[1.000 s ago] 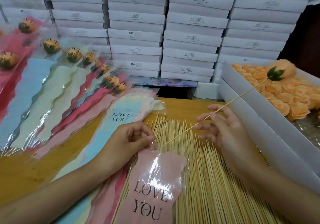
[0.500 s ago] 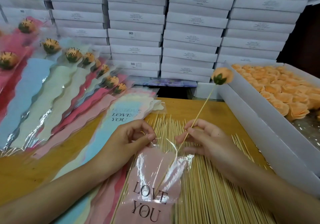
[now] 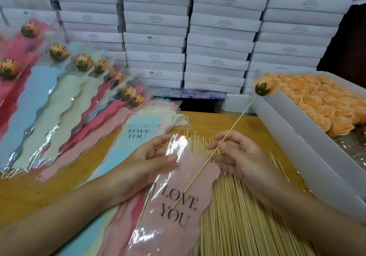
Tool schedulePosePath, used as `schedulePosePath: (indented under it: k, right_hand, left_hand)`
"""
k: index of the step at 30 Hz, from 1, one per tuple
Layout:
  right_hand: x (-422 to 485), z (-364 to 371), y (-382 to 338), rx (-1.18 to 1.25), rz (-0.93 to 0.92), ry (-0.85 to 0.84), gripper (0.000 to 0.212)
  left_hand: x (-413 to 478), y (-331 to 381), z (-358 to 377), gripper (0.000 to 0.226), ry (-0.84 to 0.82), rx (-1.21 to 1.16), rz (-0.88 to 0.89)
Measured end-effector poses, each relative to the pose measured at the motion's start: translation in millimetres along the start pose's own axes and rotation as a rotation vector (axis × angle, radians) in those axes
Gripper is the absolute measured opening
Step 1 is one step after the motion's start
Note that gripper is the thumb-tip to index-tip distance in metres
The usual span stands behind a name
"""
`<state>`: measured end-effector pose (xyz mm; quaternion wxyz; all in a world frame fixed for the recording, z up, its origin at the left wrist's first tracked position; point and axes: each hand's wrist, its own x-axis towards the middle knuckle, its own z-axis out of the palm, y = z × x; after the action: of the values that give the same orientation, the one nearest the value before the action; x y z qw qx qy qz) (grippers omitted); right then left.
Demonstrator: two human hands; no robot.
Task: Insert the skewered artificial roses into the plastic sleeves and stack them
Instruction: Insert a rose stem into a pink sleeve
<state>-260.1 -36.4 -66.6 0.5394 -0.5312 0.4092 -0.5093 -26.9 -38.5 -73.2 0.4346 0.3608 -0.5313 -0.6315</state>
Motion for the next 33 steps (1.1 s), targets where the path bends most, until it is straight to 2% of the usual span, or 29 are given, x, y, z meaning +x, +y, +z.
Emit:
schedulePosePath:
  k: [2, 5, 10, 13, 17, 20, 23, 26, 30, 33]
  right_hand:
    - [1.9, -2.4, -0.4, 0.024, -0.038, 0.059, 0.016]
    - [4.9, -5.3, -0.3, 0.04, -0.086, 0.117, 0.019]
    - [7.8, -8.8, 2.1, -0.006, -0.118, 0.137, 0.023]
    - [7.4, -9.8, 3.0, -0.072, -0.128, 0.121, 0.033]
    - [10.6, -12.1, 2.1, -0.171, -0.189, 0.183, 0.046]
    - [15.4, -18.5, 1.2, -0.19, -0.225, 0.28, 0.061]
    - [20.3, -23.5, -1.9, -0.241, -0.269, 0.362, 0.053]
    - [22.1, -24.2, -4.7, -0.224, -0.289, 0.406, 0.051]
    - [20.2, -23.7, -5.5, -0.222, -0.278, 0.415, 0.06]
    - [18.4, -22.7, -7.0, -0.257, -0.271, 0.411, 0.058]
  left_hand:
    - [-0.5, 1.6, -0.9, 0.055, -0.103, -0.091, -0.11]
    - [-3.6, 1.9, -0.9, 0.034, -0.276, -0.016, -0.131]
    - [-4.4, 0.7, -0.4, 0.02, -0.295, 0.24, -0.085]
    - [-4.3, 0.7, -0.6, 0.03, -0.282, 0.318, -0.068]
    - [-4.9, 1.3, 0.1, 0.02, -0.311, 0.319, -0.039]
    - [-5.4, 1.7, 0.2, 0.026, -0.308, 0.325, -0.043]
    - [-6.4, 2.6, 0.3, 0.023, -0.306, 0.346, -0.059]
    - [-5.5, 1.0, -0.5, 0.032, -0.3, 0.361, -0.06]
    - [-5.7, 2.2, -0.2, 0.003, -0.371, 0.323, -0.043]
    - [-6.8, 4.1, 0.9, 0.008, -0.396, 0.285, -0.055]
